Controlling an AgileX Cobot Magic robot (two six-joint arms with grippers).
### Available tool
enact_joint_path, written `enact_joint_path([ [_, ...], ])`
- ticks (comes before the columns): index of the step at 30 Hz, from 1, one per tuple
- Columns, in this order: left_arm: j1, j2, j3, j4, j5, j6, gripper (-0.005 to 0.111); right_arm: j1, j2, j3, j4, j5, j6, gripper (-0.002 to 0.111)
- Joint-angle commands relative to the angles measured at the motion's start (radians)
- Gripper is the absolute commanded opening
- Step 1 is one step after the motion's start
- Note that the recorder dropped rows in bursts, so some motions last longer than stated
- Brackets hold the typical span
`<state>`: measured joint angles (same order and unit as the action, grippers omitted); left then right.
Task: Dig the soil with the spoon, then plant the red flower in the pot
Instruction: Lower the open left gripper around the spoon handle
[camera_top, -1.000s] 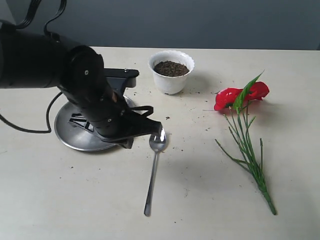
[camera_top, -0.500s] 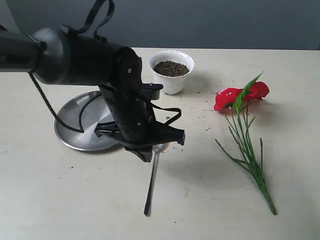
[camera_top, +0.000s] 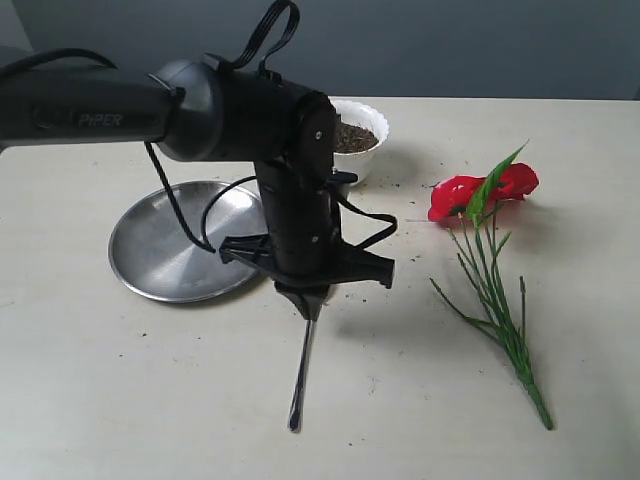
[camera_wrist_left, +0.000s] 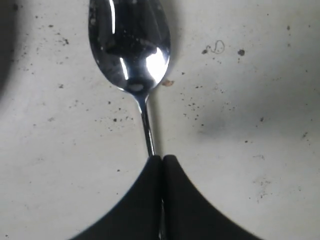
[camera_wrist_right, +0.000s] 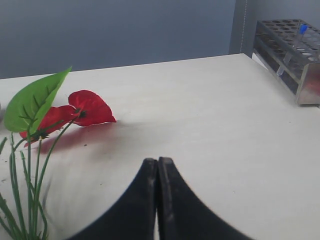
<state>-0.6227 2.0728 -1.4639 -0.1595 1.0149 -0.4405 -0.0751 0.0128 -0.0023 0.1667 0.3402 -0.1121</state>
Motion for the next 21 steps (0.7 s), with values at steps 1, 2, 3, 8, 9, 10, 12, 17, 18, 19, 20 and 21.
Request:
enact_joint_path([
  [1,-0.016,0.016,-0.024,0.019,0.001,-0.004,0.006,-0.004,-0.004,0.002,0.001,-0.005,-0.001,-0.001],
  [2,-0.016,0.020,-0.026,0.019,-0.001,-0.004,0.014,-0.004,-0.004,0.002,0.001,-0.005,-0.001,-0.001],
  [3,-0.016,0.028,-0.027,0.019,0.003,-0.004,0.019,-0.004,-0.004,0.002,0.001,-0.005,-0.001,-0.001],
  [8,-0.016,0.051,-0.033,0.019,0.032,0.006,0.026,-0.004,-0.004,0.002,0.001,-0.005,-0.001,-0.001],
  [9,-0.016,0.051,-0.033,0.021,0.032,0.010,0.026,-0.004,-0.004,0.002,0.001,-0.005,-0.001,-0.001],
  [10,-0.016,0.051,-0.033,0.023,0.032,0.014,0.026,-0.004,-0.004,0.002,0.001,-0.005,-0.001,-0.001],
  [12,-0.016,0.051,-0.033,0.030,0.032,0.037,0.026,-0.004,-0.004,0.002,0.001,-0.005,-0.001,-0.001],
  [17,-0.016,0.051,-0.033,0.040,0.036,0.058,0.026,-0.004,-0.004,0.002,0.001,-0.005,-0.001,-0.001],
  [18,-0.016,0.051,-0.033,0.040,0.041,0.058,0.026,-0.004,-0.004,0.002,0.001,-0.005,-0.001,-0.001],
  [19,-0.016,0.051,-0.033,0.040,0.043,0.058,0.026,-0.004,-0.004,0.002,0.001,-0.005,-0.001,-0.001],
  [20,-0.016,0.051,-0.033,0.040,0.043,0.058,0.026,-0.004,-0.004,0.002,0.001,-0.005,-0.001,-0.001],
  [21,-0.016,0.051,-0.033,0.040,0.043,0.058,0.026,-0.004,-0.004,0.002,0.001,-0.005,-0.001,-0.001],
])
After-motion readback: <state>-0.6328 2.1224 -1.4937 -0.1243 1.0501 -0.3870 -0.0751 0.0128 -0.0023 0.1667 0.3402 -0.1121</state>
